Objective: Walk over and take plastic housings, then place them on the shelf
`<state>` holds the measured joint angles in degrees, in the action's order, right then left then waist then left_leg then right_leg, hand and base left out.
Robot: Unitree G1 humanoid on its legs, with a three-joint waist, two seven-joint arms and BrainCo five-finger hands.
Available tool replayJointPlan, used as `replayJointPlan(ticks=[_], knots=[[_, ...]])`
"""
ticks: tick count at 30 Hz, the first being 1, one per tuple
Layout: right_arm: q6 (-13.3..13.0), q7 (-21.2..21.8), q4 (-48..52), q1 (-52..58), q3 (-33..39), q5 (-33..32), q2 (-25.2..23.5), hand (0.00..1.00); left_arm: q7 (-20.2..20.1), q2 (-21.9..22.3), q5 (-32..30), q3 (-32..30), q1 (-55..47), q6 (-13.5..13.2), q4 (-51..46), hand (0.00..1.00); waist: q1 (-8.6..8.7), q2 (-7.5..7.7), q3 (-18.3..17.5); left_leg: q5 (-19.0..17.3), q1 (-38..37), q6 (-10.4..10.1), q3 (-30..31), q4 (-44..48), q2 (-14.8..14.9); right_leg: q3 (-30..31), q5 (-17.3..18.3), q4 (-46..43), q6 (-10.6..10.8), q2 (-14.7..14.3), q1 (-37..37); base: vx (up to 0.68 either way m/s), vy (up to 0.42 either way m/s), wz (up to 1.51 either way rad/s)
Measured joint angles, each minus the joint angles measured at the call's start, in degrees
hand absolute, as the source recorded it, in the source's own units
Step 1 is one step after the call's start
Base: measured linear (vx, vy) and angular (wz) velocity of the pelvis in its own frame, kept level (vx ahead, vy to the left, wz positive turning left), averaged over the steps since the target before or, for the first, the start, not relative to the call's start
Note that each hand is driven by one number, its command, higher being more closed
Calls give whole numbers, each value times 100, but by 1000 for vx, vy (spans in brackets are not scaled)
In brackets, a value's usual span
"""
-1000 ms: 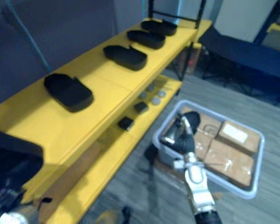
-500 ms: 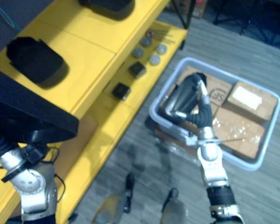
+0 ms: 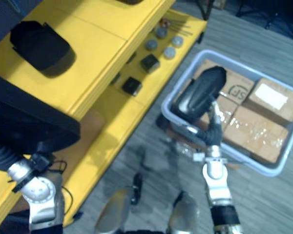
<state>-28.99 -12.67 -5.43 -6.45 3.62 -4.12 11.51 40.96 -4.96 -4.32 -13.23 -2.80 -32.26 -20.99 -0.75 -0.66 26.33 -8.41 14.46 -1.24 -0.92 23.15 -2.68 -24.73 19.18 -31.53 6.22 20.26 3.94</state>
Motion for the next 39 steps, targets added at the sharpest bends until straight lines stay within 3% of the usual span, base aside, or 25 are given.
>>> replayJointPlan(ticks=[3,4,5,6,7,8,10,12,13,14,15,16,18,19,21,23,25,28,31,33,36,39], knots=[[10,-125,339,22,220,-96,-69,0,-62,-8,-113,-186,-41,2,-251,100,3,79,-122,-274,-350,85,-346,135,120,-54,-37,-283,110,106,-341,119,26,18],[11,-132,381,16,218,-94,-72,0,-66,-22,-117,-236,-77,6,-310,100,-30,101,-190,-366,-463,128,-369,191,81,143,-197,-887,-149,273,-132,159,53,-4],[21,-137,389,15,190,-77,-122,0,-66,-30,-117,-306,-202,49,-423,100,-75,131,-308,-433,-692,163,-412,152,63,425,-592,-1610,-516,424,169,206,82,-14],[37,-117,388,14,187,-70,-176,0,-80,-46,-115,-403,-360,90,-565,100,-106,144,-452,-468,-967,168,-391,27,78,636,-1154,-2096,-545,503,354,246,67,-15],[42,-104,388,7,191,-70,-184,0,-104,-66,-112,-434,-426,124,-654,100,-110,135,-530,-476,-1104,186,-371,-61,109,734,-1481,-2308,-611,534,444,351,30,5],[46,-68,366,2,242,-68,-178,0,-123,-183,-100,-460,-436,198,-809,100,-111,103,-753,-490,-1344,205,-256,-262,186,827,-1424,-2491,-647,506,626,286,11,16],[47,128,318,-150,322,-54,-108,0,-128,-262,-54,-533,-299,277,-828,100,-144,53,-964,-539,-1518,166,-103,-425,385,1128,-983,-1694,-517,95,841,311,-64,27],[45,289,311,-215,392,-36,43,0,-145,-331,-56,-565,-223,453,-794,100,-148,43,-1058,-591,-1566,74,57,-444,544,1372,-1008,-544,-402,-234,894,224,-136,42],[45,330,311,-227,412,-36,105,0,-147,-365,-56,-572,-198,512,-771,100,-149,74,-1077,-616,-1568,30,88,-400,573,1413,-1081,-138,-300,-303,867,210,-206,64],[45,479,312,-254,407,-73,242,0,-153,-401,-52,-580,-168,639,-721,100,-157,176,-1137,-722,-1542,-138,218,-264,588,1416,-1372,573,-122,-358,755,168,-207,65],[46,632,311,-281,397,-102,284,0,-161,-436,-52,-579,-185,722,-689,100,-167,339,-1234,-840,-1547,-286,259,-198,555,1419,-1910,963,-41,-364,644,223,-338,74],[65,926,300,-385,316,-402,420,0,-190,-297,-61,-538,-199,770,-572,100,-208,264,-1286,-1011,-1550,-454,423,-97,672,1249,-1684,1048,221,-439,424,200,-349,53],[142,1318,294,-579,60,-880,588,0,-215,-107,-47,-394,-296,941,-557,100,-270,-22,-1428,-1003,-1549,-575,471,-177,1030,985,-1604,1123,62,-742,283,210,-323,37],[236,1550,368,-712,-144,-1179,580,0,-268,-77,-56,-297,-292,976,-557,100,-289,-89,-1468,-842,-1558,-698,343,-377,1147,804,-1552,1124,-24,-773,254,142,-196,41],[347,1875,553,-746,-314,-1624,436,0,-356,-48,-74,-49,-194,988,-527,100,-261,-89,-1470,-464,-1543,-703,-149,-695,1208,464,-1537,1220,-49,-680,126,81,-151,85],[468,2055,621,-750,-529,-1668,257,0,-413,78,-89,123,-118,930,-497,100,-222,-89,-1473,-109,-1558,-641,-587,-1027,1190,98,-1527,1312,-64,-558,-24,43,-110,97],[505,2412,646,-775,-1033,-1756,7,0,-342,221,-131,109,-124,882,-488,100,-364,-89,-1473,192,-1606,-647,-549,-1463,1117,-64,-1501,1309,-105,-508,-21,0,-81,49],[514,2755,642,-930,-1786,-1769,-378,0,-224,308,-307,109,-187,953,-464,100,-476,-76,-1473,287,-1705,-627,-407,-1611,1061,-354,-1418,1297,-73,-421,-257,-22,-23,41],[479,2871,436,-1338,-2270,-1763,-597,0,-177,311,-541,88,-282,1156,-476,100,-504,-45,-1497,389,-1751,-586,-162,-1772,933,-683,-1299,1294,13,-271,-536,-68,-15,69],[438,2853,134,-1737,-2508,-1759,-805,0,-225,286,-711,41,-459,1313,-512,100,-638,-29,-1507,497,-1708,-551,12,-1973,870,-973,-1254,1285,7,-182,-636,-76,-3,71],[437,2568,-195,-1984,-2698,-1585,-961,0,-511,274,-728,-246,-754,1494,-629,100,-828,-10,-1518,741,-1546,-508,68,-2164,861,-1426,-1245,1242,22,-69,-776,-45,-2,75],[549,2161,-329,-2000,-2868,-1189,-961,0,-737,272,-675,-655,-1121,1523,-832,100,-973,11,-1530,925,-1547,-541,168,-2274,759,-1460,-1247,1229,26,21,-806,46,34,40]])
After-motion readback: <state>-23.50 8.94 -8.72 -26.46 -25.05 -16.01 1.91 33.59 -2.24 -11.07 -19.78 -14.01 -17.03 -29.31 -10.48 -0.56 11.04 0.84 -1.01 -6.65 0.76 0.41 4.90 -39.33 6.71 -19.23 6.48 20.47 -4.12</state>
